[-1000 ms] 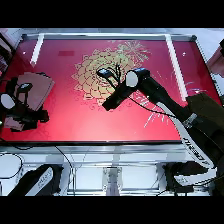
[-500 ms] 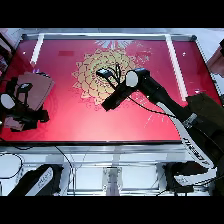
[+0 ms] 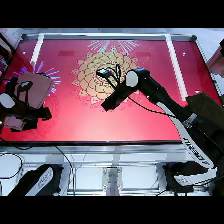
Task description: Fold the clothes and pants, and hang the long-sleeved shirts on hangers.
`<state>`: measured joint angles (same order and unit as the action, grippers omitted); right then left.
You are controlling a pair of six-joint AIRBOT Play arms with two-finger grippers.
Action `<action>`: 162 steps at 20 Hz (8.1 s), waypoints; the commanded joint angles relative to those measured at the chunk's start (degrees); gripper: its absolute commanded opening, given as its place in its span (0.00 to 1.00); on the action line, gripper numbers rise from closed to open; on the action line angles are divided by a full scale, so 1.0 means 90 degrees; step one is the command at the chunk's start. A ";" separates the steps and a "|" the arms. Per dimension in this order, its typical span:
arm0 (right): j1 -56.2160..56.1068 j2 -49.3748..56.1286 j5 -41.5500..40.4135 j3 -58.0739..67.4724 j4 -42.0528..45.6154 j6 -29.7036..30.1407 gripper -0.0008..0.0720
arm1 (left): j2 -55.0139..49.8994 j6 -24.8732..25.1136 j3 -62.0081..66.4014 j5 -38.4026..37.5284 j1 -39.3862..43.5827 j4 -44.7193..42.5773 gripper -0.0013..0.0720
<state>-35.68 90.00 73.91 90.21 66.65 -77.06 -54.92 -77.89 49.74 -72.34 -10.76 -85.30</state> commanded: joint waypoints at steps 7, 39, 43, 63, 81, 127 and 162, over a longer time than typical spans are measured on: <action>-0.0007 0.0005 0.0002 -0.0002 0.0010 0.0002 0.02 | -0.0661 0.0418 0.0000 0.0668 -0.0007 -0.4505 0.94; -0.0007 0.0005 -0.0005 0.0000 -0.0041 -0.0044 0.02 | -0.2280 0.0005 0.0002 0.2067 -0.0957 -0.4452 0.07; -0.0005 0.0000 -0.0342 0.0024 -0.0024 -0.0029 0.02 | -0.1756 -0.0112 0.0301 0.1957 -0.0554 -0.4447 0.07; 0.2812 -0.3237 0.2069 0.0483 0.1452 0.0721 0.16 | -0.2681 0.0942 0.6195 -0.0979 0.6207 -0.1610 0.07; 0.1290 -0.4959 -0.3728 -0.6067 -0.0505 0.3339 0.82 | -0.2470 0.0291 0.6256 -0.1394 0.6912 -0.1681 0.07; 0.0219 -0.3203 -0.5248 -0.5933 -0.0449 0.3694 0.02 | -0.2059 0.0083 0.6254 -0.1664 0.6817 -0.2523 0.07; 0.0702 -0.5510 0.1610 -0.1681 0.1836 0.2086 0.01 | -0.1610 -0.1581 0.6239 -0.3602 0.5697 -0.1183 0.07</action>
<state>-29.39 36.73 90.74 74.98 79.35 -58.02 -65.80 -92.07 105.91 -105.36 43.83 -96.51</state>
